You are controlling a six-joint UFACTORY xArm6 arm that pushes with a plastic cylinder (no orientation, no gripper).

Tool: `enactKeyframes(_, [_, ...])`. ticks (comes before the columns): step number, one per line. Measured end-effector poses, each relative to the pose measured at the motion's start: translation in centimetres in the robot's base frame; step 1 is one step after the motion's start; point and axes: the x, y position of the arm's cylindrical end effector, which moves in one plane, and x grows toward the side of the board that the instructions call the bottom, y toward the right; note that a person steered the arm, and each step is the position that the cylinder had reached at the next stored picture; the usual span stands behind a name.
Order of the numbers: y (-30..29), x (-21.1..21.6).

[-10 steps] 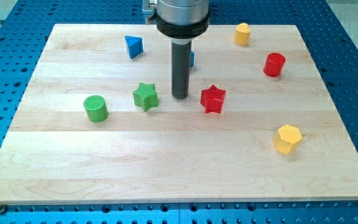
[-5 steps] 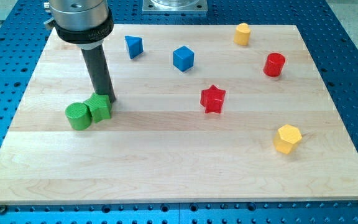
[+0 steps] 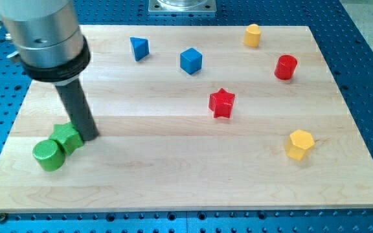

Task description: Move the green blocks to the bottom left

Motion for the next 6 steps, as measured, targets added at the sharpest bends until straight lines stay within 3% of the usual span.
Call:
enactKeyframes(1, [-2.9, 3.2])
enactKeyframes(2, [-1.8, 3.7])
enactKeyframes(4, [4.5, 0.0])
enactKeyframes(6, [4.5, 0.0])
